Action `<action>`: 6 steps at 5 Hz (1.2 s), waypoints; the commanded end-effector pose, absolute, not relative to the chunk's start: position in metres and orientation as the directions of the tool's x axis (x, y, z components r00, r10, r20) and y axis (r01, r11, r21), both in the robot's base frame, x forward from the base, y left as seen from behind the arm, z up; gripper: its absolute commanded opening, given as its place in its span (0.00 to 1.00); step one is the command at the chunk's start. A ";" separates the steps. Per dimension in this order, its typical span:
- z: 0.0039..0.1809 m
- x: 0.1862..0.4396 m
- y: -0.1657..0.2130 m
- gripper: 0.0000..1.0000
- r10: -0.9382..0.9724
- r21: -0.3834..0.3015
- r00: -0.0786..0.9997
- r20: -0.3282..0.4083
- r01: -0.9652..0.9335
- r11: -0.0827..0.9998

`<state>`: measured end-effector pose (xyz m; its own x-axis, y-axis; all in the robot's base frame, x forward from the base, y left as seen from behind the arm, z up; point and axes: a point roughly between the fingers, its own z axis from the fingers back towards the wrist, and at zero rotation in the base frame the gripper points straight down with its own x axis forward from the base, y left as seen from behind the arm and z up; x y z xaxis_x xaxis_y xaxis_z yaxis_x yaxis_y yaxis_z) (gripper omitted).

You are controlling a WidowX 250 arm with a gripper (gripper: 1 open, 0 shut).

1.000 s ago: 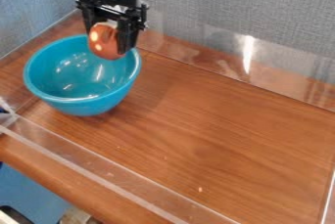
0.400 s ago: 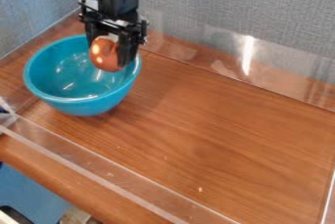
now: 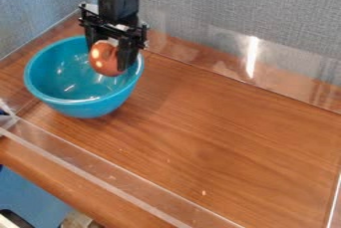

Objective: Put the mushroom in the blue bowl

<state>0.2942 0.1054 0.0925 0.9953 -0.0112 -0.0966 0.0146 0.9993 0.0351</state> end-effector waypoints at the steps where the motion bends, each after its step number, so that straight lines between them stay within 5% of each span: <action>1: 0.103 0.296 0.111 0.00 0.004 0.051 0.998 -0.063 -0.001 0.999; 6: 0.096 0.298 0.116 0.00 0.008 0.055 0.996 -0.085 -0.003 0.998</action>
<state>0.2923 0.1082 0.0796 0.9900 -0.0118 -0.1406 0.0164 0.9994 0.0319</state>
